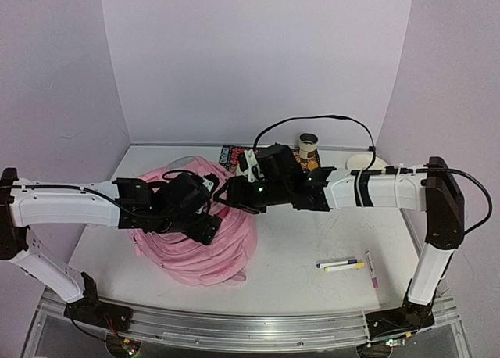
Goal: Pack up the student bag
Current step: Pick up the upper front pocket of the student bag.
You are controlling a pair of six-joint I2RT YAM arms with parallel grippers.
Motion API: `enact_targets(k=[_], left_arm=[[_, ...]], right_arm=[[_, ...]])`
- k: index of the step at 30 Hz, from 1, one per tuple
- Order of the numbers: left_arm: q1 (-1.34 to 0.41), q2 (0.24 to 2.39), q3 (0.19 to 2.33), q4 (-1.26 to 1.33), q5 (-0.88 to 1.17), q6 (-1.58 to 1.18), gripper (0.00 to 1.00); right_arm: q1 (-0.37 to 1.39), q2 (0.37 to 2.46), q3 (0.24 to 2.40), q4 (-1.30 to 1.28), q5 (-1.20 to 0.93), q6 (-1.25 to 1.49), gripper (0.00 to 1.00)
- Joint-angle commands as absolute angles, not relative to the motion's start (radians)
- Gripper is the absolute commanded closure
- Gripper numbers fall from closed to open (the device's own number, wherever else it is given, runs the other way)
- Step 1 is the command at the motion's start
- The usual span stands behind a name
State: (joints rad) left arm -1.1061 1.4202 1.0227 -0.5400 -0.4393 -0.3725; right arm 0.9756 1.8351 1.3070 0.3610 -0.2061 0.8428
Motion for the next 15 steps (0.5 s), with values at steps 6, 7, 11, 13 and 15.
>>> enact_targets(k=[6, 7, 11, 13, 15], left_arm=[[-1.114, 1.389, 0.997, -0.541, -0.646, -0.377, 0.20], [-1.114, 1.384, 0.993, -0.542, -0.652, -0.374, 0.21], [-1.114, 1.382, 0.976, -0.553, -0.655, -0.370, 0.26], [-1.114, 1.381, 0.973, -0.563, -0.650, -0.368, 0.27], [-1.114, 1.369, 0.974, -0.572, -0.650, -0.368, 0.29]], right_arm=[[0.981, 1.841, 1.361, 0.431, -0.227, 0.847, 0.45], [0.981, 1.842, 1.361, 0.431, -0.226, 0.848, 0.45], [0.980, 1.846, 1.364, 0.431, -0.231, 0.850, 0.45], [0.980, 1.847, 1.365, 0.431, -0.230, 0.850, 0.45], [0.980, 1.845, 1.366, 0.431, -0.227, 0.848, 0.45]])
